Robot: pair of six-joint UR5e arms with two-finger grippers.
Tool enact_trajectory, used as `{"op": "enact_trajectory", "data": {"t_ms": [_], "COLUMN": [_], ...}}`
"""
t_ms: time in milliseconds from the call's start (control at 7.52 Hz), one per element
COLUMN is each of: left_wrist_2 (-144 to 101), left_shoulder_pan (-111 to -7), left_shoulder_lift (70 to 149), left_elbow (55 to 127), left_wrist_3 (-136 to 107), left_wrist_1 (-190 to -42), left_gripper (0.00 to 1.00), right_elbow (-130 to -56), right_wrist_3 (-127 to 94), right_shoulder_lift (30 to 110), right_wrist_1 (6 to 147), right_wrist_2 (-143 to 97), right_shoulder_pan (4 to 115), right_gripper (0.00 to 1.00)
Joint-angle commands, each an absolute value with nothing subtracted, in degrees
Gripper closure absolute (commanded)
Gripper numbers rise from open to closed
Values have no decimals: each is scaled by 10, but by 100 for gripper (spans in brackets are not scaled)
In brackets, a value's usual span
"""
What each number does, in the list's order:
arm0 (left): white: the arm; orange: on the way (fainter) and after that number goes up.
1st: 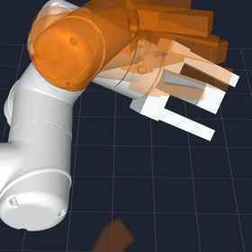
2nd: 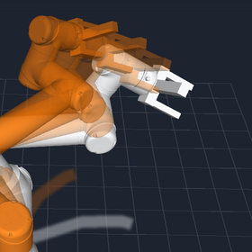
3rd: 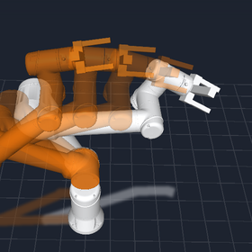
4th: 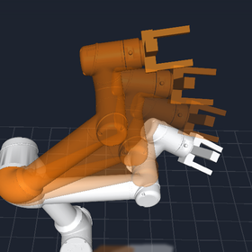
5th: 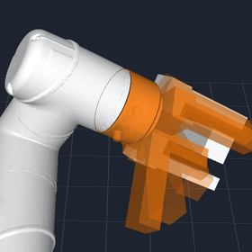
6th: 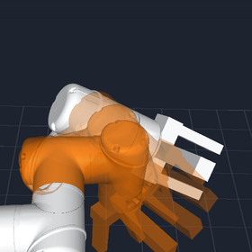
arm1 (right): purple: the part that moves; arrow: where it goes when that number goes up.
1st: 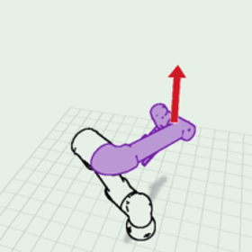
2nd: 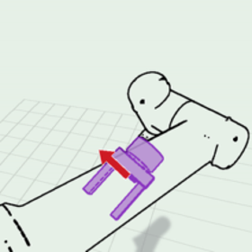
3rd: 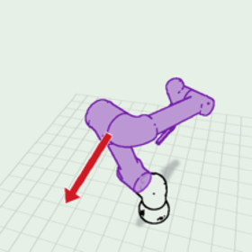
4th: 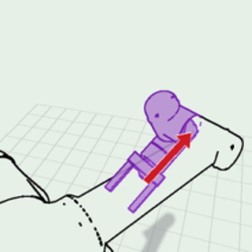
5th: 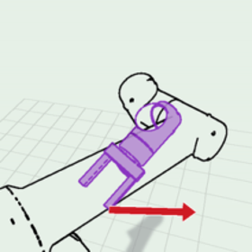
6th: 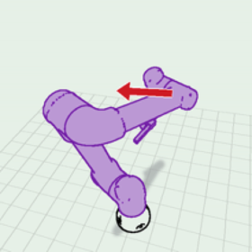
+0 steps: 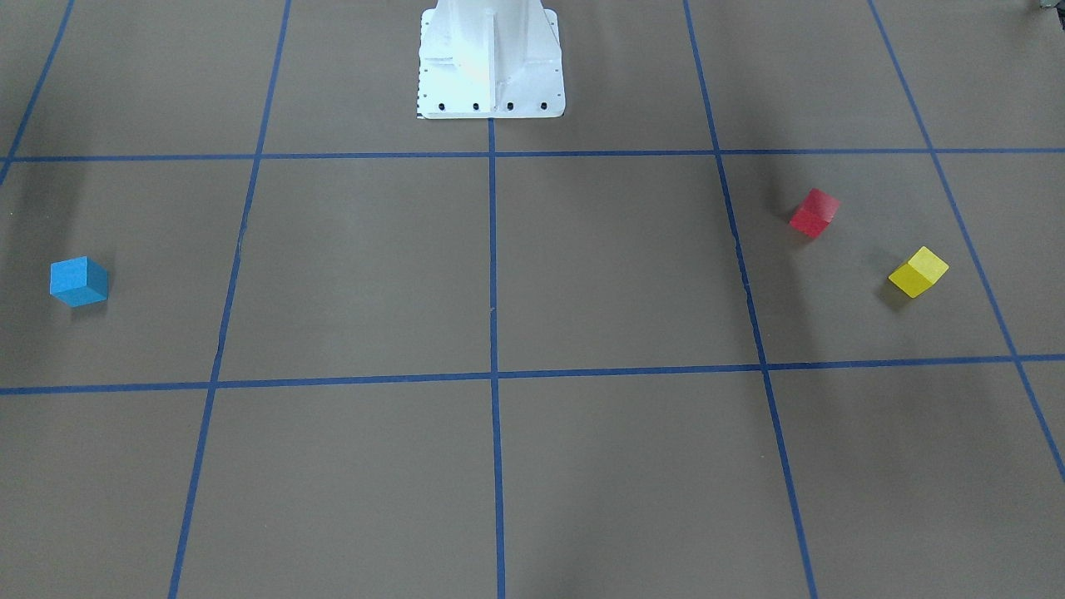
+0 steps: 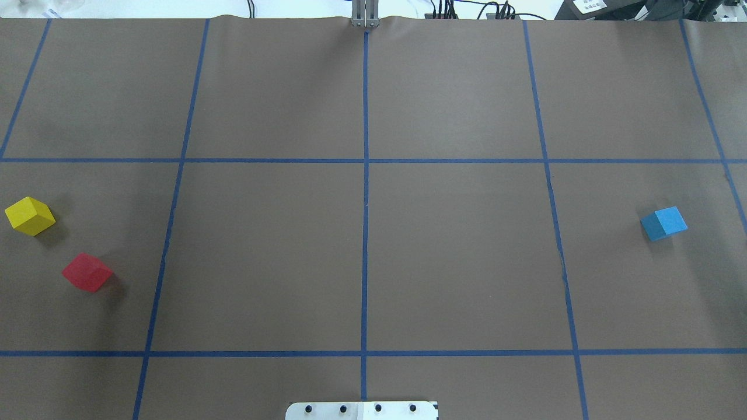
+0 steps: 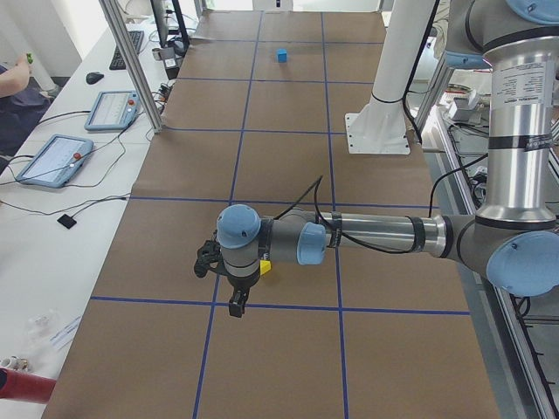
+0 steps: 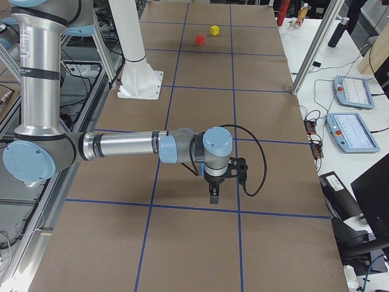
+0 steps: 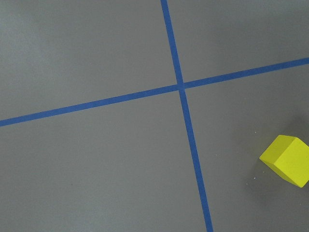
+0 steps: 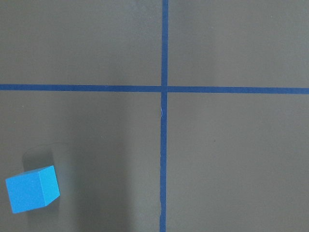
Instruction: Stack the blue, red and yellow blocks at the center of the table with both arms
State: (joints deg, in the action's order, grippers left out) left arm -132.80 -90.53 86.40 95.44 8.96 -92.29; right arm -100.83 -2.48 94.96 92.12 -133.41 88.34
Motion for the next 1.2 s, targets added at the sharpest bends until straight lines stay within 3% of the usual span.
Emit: {"op": "enact_trajectory", "data": {"t_ms": [0,665,1064], "left_wrist_2": [-1328,-1333,-1332], "left_shoulder_pan": [-905,-906,-904], "left_shoulder_lift": [864,863,866], "left_elbow": [954,963,1005], "left_wrist_3": [90,95,98], "left_wrist_1": [-923,-925,-926], "left_gripper": [0,0,0], "right_elbow": [-1009,-1018,-992], "right_wrist_3": [-15,-18,-19], "right_shoulder_lift": [950,950,943], "right_wrist_1": [921,895,859], "right_wrist_2": [-1333,-1332,-1333], "right_shoulder_pan": [880,881,880], "right_gripper": [1,1,0]}}
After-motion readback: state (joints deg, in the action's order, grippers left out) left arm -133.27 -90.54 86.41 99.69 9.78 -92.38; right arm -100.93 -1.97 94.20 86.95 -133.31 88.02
